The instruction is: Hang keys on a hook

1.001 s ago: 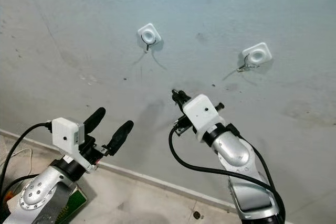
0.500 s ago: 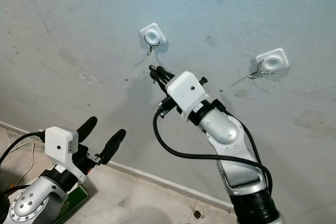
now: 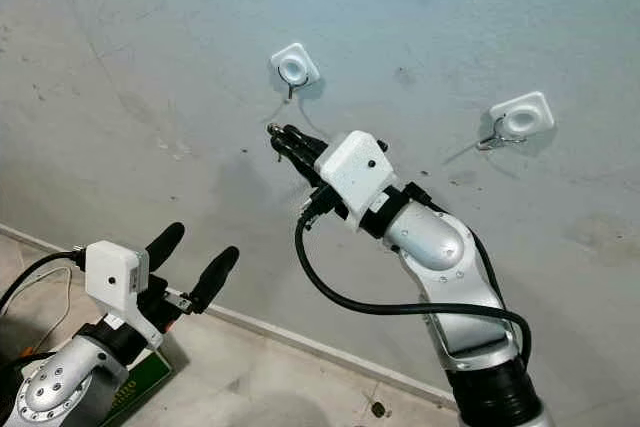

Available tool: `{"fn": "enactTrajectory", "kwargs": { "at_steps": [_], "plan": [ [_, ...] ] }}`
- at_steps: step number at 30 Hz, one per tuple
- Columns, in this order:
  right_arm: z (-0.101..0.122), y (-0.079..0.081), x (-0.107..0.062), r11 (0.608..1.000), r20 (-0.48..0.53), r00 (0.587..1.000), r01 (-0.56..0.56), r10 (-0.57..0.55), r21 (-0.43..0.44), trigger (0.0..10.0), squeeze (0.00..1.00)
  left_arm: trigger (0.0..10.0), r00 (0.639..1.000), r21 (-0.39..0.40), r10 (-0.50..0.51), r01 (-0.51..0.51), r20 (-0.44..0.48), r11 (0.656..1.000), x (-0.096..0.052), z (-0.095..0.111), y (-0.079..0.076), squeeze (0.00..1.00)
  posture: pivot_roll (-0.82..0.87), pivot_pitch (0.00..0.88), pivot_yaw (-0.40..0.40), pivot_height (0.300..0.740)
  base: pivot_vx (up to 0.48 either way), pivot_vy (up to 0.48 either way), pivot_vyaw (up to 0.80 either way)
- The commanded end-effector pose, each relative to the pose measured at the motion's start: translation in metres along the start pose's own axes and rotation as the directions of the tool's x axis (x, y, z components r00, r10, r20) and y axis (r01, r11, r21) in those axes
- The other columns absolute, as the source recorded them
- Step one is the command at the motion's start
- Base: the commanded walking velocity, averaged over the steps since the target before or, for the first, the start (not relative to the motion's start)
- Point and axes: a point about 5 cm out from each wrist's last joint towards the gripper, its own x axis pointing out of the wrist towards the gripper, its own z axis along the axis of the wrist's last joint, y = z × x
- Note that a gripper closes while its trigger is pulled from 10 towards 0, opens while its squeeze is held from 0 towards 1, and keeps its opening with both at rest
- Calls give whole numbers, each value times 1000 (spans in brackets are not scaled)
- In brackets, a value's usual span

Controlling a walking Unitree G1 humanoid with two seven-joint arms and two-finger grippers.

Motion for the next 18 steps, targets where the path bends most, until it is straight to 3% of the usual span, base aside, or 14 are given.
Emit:
{"fn": "enactTrajectory", "kwargs": {
  "at_steps": [1, 5, 18],
  "plan": [
    [12, -7, 1, 1000, 49, 998, 28, -28, 2, 10000, 0, 10000, 1000, 13, -5, 5, -4, 1000, 0, 2, -1, 0, 14, 111, 31, 740, 0, 0, 0],
    [17, -16, 4, 997, 66, 995, 71, -71, 12, 10000, 0, 10000, 1000, 12, -5, 5, -4, 1000, 0, 2, -1, 0, 15, 110, 31, 740, 0, 0, 0],
    [17, -24, 10, 993, 57, 991, 121, -121, 5, 10000, 0, 10000, 1000, 8, -4, 4, -5, 1000, 1, 1, -1, 0, 15, 110, 30, 740, 0, 0, 0]
  ]
}}
